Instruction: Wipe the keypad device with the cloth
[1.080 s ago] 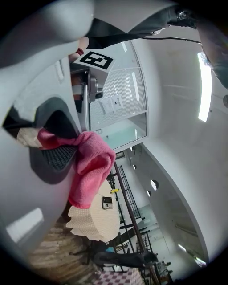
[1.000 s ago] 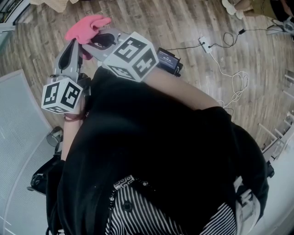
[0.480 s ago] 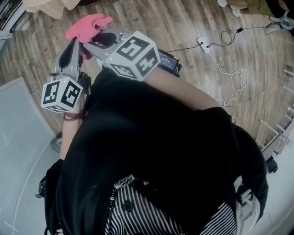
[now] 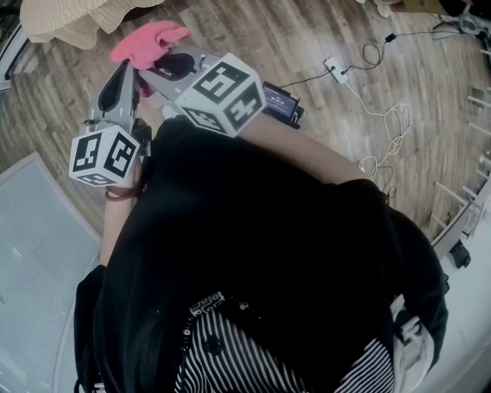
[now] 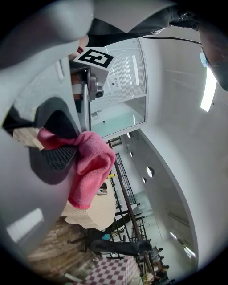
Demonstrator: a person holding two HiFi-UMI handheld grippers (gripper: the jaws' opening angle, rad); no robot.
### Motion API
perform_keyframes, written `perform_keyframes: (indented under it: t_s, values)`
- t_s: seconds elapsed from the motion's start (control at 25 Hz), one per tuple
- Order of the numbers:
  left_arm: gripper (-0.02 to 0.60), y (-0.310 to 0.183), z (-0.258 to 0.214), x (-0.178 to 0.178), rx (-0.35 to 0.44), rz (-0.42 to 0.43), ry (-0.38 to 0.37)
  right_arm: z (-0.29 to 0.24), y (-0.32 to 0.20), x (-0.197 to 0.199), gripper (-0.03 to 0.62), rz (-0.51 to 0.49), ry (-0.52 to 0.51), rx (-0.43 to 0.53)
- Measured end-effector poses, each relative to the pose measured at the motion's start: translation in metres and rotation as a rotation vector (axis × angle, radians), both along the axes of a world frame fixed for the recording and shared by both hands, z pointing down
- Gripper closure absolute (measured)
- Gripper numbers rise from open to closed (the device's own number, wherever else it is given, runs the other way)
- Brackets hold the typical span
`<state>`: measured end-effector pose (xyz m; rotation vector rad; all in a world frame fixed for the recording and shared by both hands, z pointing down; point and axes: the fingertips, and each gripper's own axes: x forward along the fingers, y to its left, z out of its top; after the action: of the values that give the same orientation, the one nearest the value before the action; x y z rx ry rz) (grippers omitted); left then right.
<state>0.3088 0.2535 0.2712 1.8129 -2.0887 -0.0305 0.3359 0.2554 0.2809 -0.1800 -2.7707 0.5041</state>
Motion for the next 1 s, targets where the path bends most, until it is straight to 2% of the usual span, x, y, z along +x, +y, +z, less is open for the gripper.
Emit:
perform_keyframes:
  t_s: [0.4,0.72,0.88,1.0]
  values:
    - [0.578,-0.004,0.005,-0.117,0.028,0.042,0.042,0.004,-0.003,-0.117,0.546,0.031,0.037,0.027]
    - [0.578,0.039,0.03,-0.21,0.009,-0.009,0.085,0.028,0.041,-0.208,0.546,-0.017,0.113,0.02]
    - [0.578,0.059,0.034,-0.248,0.036,-0.051,0.087,0.038,0.064,-0.242,0.546,-0.057,0.135,0.022]
    - [0.578,0.074,0.04,-0.265,0.026,-0.063,0.094,0.046,0.08,-0.259,0.546,-0.083,0.144,0.036]
